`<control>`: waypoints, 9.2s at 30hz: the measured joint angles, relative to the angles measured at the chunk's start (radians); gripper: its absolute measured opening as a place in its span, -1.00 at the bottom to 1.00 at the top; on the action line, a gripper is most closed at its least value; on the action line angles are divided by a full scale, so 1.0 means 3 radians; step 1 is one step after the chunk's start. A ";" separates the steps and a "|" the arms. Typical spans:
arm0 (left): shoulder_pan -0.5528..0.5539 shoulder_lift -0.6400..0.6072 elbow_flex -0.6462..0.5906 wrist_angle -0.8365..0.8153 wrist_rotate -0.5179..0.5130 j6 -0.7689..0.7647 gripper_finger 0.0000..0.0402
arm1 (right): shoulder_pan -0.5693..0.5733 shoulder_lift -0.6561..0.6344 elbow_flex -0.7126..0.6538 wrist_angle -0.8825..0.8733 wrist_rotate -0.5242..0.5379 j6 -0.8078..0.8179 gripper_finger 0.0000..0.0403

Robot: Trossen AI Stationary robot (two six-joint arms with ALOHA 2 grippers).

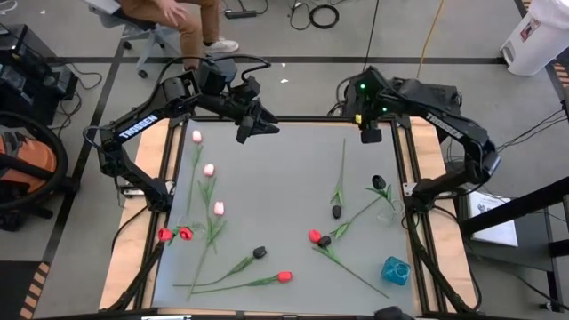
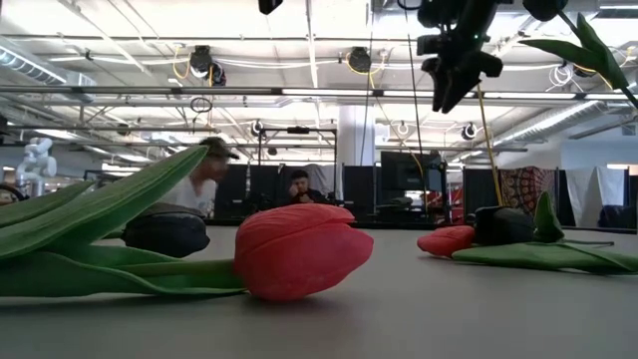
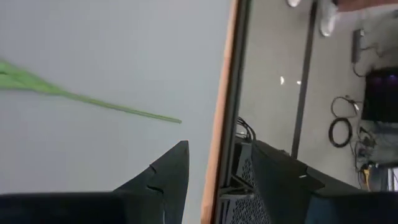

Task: Sort flowers into vase by color
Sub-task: Put the top black tulip into the right transparent vase

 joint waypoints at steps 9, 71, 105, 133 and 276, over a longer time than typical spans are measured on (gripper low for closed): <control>0.0000 0.0000 0.0000 0.0000 0.0001 0.0000 0.04 | 0.0116 0.0185 0.0000 -0.0013 0.0002 -0.0460 -0.18; -0.0108 -0.0001 -0.0001 -0.0009 0.0006 0.0062 0.04 | 0.1293 0.0461 -0.1570 0.0888 -0.0851 -0.0996 -0.18; -0.0108 -0.0001 -0.0001 -0.0008 0.0005 0.0051 0.04 | 0.1135 0.0459 -0.2255 0.1693 -0.0833 -0.1311 -0.18; -0.0131 -0.0001 -0.0001 -0.0003 -0.0004 0.0055 0.04 | 0.0985 0.0613 -0.2301 0.1845 -0.0860 -0.1276 -0.38; -0.0284 -0.0001 -0.0001 0.0000 -0.1490 -0.0817 0.04 | 0.0988 -0.4140 -0.1562 0.0797 -0.1315 0.3755 -0.98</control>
